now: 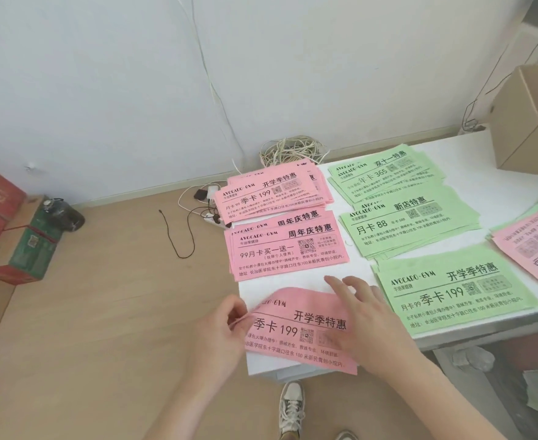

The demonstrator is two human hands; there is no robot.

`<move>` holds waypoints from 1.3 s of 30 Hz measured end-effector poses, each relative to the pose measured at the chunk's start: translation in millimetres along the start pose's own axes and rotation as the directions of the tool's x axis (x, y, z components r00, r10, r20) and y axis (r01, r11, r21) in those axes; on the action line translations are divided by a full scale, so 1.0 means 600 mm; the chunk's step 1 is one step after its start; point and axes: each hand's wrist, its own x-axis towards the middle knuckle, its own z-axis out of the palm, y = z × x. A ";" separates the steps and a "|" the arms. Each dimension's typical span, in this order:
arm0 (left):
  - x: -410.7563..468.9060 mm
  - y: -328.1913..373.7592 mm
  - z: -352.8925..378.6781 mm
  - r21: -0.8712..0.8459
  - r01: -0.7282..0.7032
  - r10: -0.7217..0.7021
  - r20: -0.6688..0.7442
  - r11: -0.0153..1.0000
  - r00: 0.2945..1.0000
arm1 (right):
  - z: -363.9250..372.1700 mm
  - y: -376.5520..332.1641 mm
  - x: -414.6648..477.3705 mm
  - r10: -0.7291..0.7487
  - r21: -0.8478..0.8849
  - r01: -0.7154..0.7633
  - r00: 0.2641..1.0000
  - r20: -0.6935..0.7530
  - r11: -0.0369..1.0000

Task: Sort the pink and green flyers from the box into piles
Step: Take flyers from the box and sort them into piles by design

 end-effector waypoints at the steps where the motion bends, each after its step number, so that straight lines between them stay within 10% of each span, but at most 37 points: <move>1: 0.011 0.004 -0.010 -0.074 -0.008 0.007 -0.009 0.997 1.000 | -0.005 -0.003 0.008 0.031 0.074 -0.031 1.000 -0.004 0.997; 6: 0.123 0.023 -0.067 -0.507 0.055 -0.167 -0.177 0.860 0.970 | -0.042 -0.005 0.055 0.299 0.554 -0.165 0.941 -0.161 0.816; 14: 0.327 0.086 -0.051 -0.527 0.019 -0.137 -0.185 0.850 0.973 | -0.052 -0.024 0.108 0.238 0.360 -0.190 0.967 -0.092 0.913; 21: 0.314 0.092 -0.039 -0.568 0.047 -0.065 -0.013 0.822 0.998 | -0.123 -0.027 0.198 0.459 0.899 -0.242 0.887 0.052 0.366; 28: 0.270 0.066 -0.038 -0.479 0.082 -0.029 0.117 0.874 0.993 | -0.118 0.002 0.215 0.479 0.785 -0.316 0.877 0.029 0.532; 39: 0.320 0.046 -0.072 -0.583 0.041 -0.159 -0.154 0.812 0.975 | -0.093 0.008 0.244 0.529 0.782 -0.272 0.844 -0.086 0.561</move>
